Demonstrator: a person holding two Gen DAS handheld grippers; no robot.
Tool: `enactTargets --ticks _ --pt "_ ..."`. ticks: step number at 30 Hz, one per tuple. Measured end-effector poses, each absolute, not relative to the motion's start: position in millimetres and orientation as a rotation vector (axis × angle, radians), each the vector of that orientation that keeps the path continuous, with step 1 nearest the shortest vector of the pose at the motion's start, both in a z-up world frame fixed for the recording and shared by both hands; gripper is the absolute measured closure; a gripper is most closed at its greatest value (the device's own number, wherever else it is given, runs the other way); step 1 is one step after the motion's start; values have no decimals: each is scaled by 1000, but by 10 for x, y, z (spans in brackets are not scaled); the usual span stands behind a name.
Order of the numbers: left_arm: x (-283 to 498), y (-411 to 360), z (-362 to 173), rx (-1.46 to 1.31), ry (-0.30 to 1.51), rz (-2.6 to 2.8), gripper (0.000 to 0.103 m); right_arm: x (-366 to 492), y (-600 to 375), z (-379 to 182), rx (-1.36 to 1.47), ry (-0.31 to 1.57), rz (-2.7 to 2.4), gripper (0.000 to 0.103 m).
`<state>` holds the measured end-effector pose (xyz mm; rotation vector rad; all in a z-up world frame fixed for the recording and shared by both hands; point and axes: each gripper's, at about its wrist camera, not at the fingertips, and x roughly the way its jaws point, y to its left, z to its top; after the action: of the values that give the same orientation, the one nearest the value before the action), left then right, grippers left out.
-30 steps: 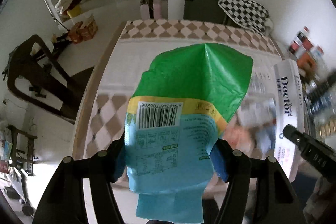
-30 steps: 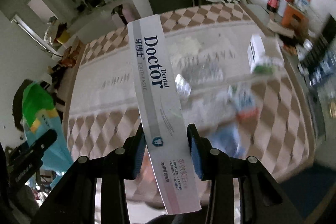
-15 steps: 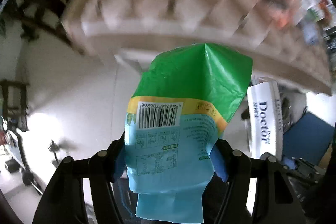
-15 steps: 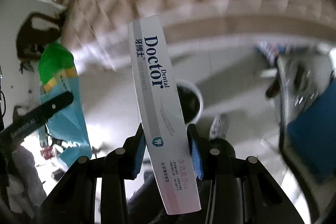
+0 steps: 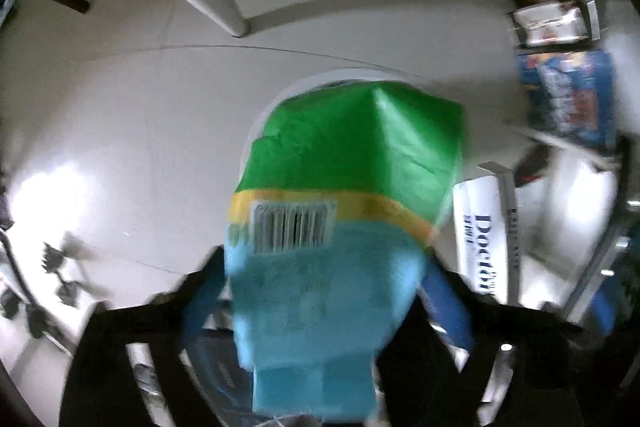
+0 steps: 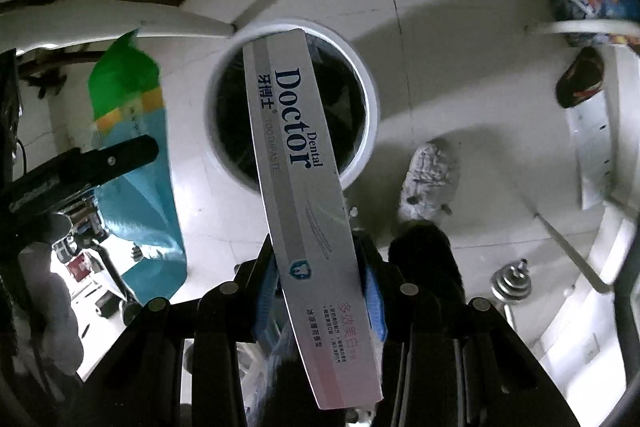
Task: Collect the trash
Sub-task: 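Carry the snack bag and toothpaste box down over the white trash bin, then open both tools to drop the items into the bin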
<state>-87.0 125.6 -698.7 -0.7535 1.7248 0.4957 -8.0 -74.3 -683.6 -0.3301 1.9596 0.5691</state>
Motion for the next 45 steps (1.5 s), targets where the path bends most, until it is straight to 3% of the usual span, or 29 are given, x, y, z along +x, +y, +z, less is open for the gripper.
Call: enactTargets --ticks 4,5,6,8,12,18,30,45 --pt "-916 1233 -7164 -781 1690 518 0 -121 -605 -7354 -377 1992 575 60" --pt "-941 1241 -7173 -791 1683 528 0 -136 -563 -7441 -387 2001 595 53" --pt "-978 1255 -7162 -795 1672 541 0 -134 -535 -7493 -385 2003 605 36" --pt "-1140 1323 -7088 -786 1646 571 0 -147 -462 -7517 -387 1980 610 17" --pt "-1292 1381 -6846 -747 1594 658 0 -125 -346 -7380 -461 1868 580 1" --pt "-1423 1389 -6554 -674 1587 684 0 -121 -217 -7058 -592 1715 535 0" --pt "-1393 1250 -5917 -634 1569 619 0 -86 -371 -6422 -580 1654 497 0" --pt "-1645 1152 -4242 -579 1522 563 0 -303 -394 -4615 -535 1625 581 1"
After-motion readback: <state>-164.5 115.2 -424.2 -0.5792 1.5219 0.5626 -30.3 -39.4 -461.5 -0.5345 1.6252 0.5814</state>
